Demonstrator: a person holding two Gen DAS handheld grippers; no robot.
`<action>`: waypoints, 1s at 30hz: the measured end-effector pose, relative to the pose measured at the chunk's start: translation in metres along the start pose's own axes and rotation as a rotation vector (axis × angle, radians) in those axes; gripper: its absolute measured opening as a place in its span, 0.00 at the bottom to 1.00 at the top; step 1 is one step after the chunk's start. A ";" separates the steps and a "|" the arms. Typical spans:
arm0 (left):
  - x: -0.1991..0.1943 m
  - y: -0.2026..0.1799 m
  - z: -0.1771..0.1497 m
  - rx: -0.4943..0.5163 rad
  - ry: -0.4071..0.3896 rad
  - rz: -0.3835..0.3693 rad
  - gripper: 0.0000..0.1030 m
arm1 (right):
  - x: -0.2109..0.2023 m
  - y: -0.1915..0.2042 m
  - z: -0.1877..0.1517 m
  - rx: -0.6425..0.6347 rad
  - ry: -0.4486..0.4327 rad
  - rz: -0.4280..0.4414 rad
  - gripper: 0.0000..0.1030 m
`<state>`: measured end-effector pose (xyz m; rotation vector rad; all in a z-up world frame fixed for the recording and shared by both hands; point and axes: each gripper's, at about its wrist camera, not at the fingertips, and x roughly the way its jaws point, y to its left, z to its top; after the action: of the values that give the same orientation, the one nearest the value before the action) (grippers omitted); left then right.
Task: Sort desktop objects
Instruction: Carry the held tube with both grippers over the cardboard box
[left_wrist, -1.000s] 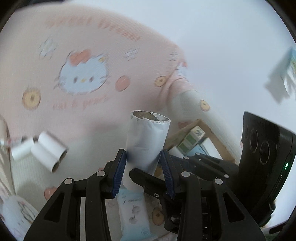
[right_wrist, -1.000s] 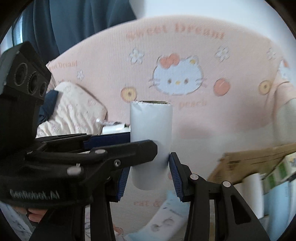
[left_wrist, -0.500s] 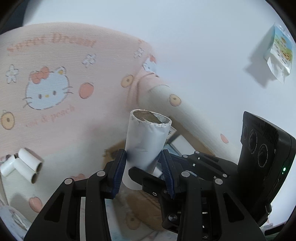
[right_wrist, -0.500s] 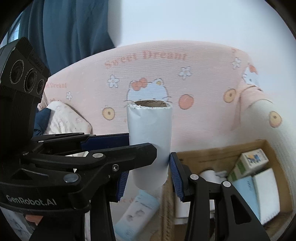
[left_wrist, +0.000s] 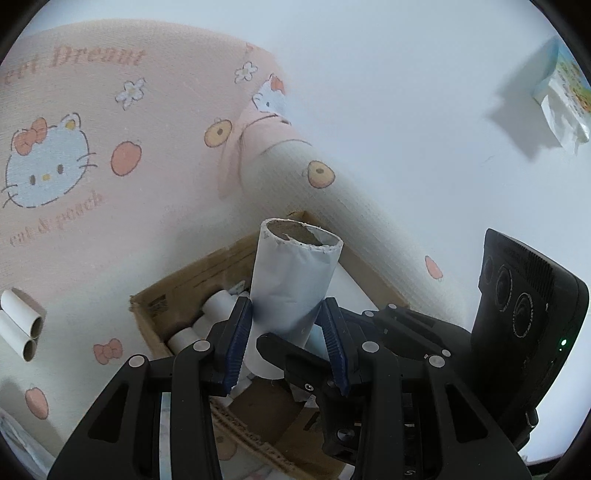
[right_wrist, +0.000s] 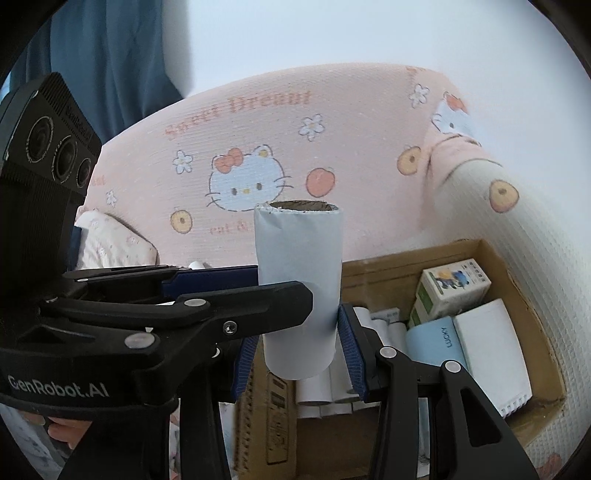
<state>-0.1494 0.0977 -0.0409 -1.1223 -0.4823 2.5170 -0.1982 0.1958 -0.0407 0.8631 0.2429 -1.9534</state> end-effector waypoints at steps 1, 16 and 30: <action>0.003 0.001 0.001 -0.012 0.010 0.001 0.40 | 0.001 -0.003 0.000 0.003 0.005 0.002 0.39; 0.063 0.049 0.019 -0.328 0.268 0.014 0.40 | 0.052 -0.041 -0.006 0.094 0.182 0.086 0.39; 0.108 0.078 0.011 -0.546 0.445 0.105 0.41 | 0.093 -0.051 -0.018 0.094 0.335 0.102 0.39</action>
<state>-0.2387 0.0740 -0.1377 -1.8865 -1.0340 2.1613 -0.2598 0.1671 -0.1243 1.2408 0.2975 -1.7304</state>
